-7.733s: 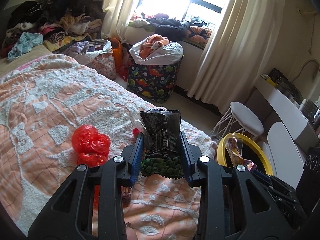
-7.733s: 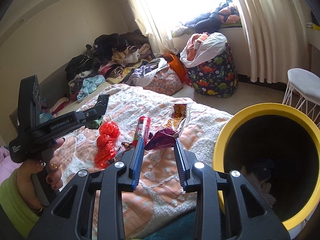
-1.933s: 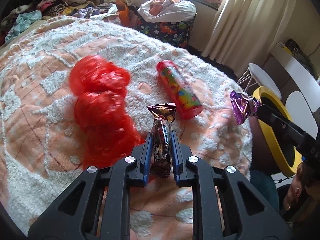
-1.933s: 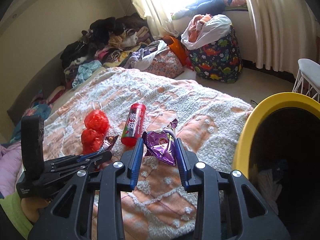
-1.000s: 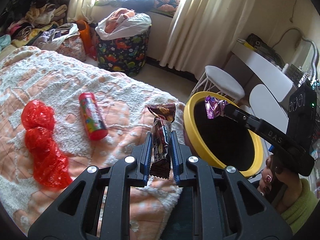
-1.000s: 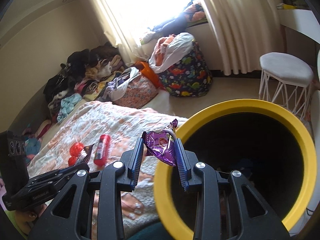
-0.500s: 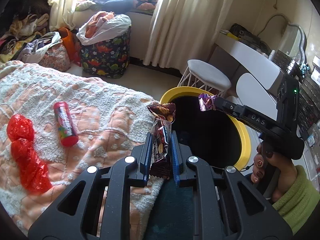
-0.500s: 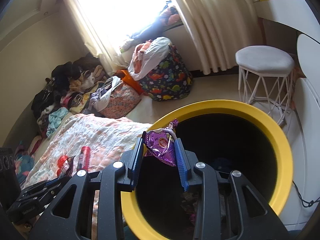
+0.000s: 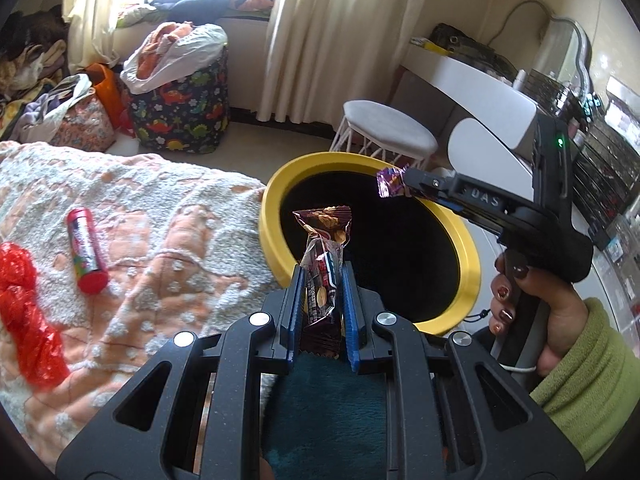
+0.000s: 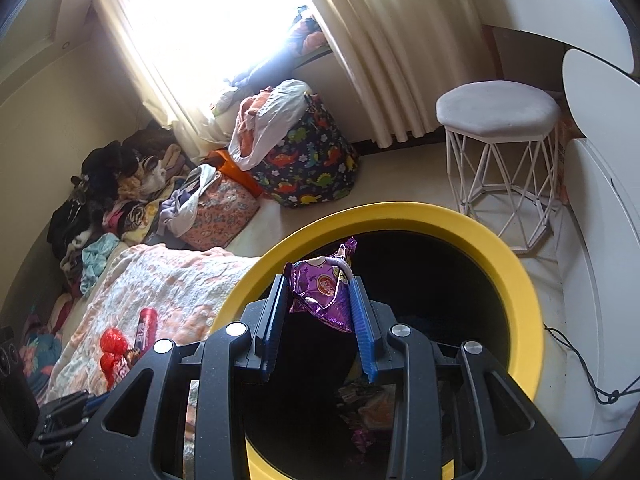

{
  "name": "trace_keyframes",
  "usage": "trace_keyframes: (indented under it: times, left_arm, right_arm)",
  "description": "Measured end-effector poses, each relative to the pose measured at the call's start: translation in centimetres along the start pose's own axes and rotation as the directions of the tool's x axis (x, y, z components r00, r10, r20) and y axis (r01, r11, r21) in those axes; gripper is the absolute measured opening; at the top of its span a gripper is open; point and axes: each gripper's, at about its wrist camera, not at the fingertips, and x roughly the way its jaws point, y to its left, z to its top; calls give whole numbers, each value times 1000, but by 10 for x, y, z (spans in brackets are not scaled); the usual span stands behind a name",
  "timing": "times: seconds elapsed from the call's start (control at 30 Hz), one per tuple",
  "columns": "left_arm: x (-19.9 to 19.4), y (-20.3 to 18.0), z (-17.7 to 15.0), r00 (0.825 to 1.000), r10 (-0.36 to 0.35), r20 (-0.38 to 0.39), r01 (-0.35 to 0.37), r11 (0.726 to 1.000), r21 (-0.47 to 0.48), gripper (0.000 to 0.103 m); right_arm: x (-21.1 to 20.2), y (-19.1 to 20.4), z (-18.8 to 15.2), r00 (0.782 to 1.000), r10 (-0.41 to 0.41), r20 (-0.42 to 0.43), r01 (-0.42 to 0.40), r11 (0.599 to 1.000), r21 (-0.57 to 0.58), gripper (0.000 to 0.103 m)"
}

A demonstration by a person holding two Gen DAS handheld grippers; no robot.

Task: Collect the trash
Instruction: 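Carry the brown and purple wrappers over the yellow bin, then open both tools to drop the wrappers into the bin, then move both tools toward the red plastic bag and red candy tube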

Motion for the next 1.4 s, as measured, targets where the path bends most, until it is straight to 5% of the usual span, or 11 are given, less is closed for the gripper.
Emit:
trace_keyframes:
  times: [0.63, 0.8, 1.07, 1.4]
  left_arm:
    - [43, -37, 5, 998, -29, -56, 35, 994, 108, 12]
    - [58, -40, 14, 998, -15, -57, 20, 995, 97, 13]
    - [50, -33, 18, 999, 45, 20, -47, 996, 82, 88]
    - [23, -5, 20, 988, 126, 85, -127, 992, -2, 92]
  right_arm:
    - [-8, -28, 8, 999, -32, 25, 30, 997, 73, 31]
    - [-10, -37, 10, 999, -22, 34, 18, 994, 107, 43]
    - [-15, -38, 10, 998, -36, 51, 31, 994, 108, 55]
    - [-15, -9, 9, 998, -5, 67, 4, 1000, 20, 74]
